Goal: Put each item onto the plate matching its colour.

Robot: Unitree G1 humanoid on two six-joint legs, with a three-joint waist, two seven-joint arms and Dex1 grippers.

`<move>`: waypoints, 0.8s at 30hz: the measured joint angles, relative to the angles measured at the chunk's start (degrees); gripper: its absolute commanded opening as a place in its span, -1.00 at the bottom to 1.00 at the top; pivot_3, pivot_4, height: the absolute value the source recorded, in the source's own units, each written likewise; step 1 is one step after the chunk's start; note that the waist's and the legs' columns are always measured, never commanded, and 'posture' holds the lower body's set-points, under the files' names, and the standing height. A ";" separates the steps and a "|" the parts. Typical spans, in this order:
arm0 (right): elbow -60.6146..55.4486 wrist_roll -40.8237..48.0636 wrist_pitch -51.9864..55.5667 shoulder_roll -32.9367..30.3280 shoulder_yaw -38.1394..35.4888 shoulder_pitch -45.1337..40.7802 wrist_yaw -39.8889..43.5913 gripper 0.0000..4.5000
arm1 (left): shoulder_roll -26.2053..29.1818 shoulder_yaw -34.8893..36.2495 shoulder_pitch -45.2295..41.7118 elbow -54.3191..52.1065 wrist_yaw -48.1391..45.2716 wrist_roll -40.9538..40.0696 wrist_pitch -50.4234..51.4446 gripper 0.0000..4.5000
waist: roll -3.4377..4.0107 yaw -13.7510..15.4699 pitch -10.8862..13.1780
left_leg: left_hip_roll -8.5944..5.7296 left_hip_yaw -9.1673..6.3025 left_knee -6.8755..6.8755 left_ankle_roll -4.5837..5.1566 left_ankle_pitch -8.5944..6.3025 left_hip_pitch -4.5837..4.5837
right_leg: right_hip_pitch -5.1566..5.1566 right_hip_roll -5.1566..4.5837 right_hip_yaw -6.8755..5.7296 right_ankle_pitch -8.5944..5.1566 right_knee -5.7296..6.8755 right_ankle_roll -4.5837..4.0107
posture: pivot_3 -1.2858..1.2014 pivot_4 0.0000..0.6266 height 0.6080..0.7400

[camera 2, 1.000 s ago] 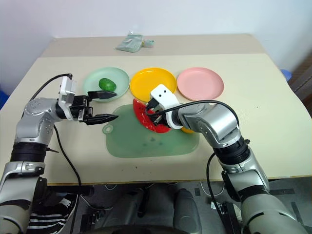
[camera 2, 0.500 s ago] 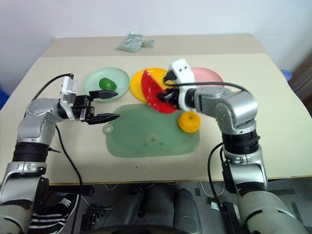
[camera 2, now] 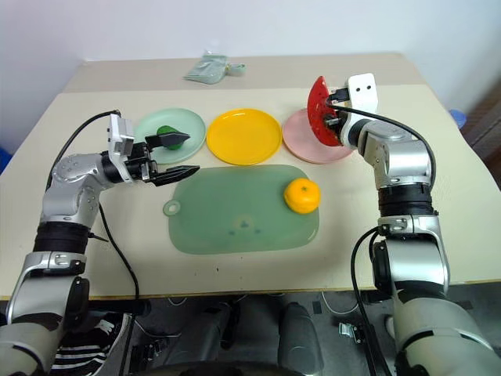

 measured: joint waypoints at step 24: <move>-35.74 12.93 7.13 -11.06 -1.99 17.98 23.62 0.98 | 1.99 0.08 1.62 -4.87 -6.66 -4.14 4.67 1.00 | 0.03 -0.47 0.02 | 0.03 -0.09 0.00 -0.01 -0.01 0.00 | 0.02 0.04 0.01 -0.01 0.00 0.00 | 0.03 -0.52 1.00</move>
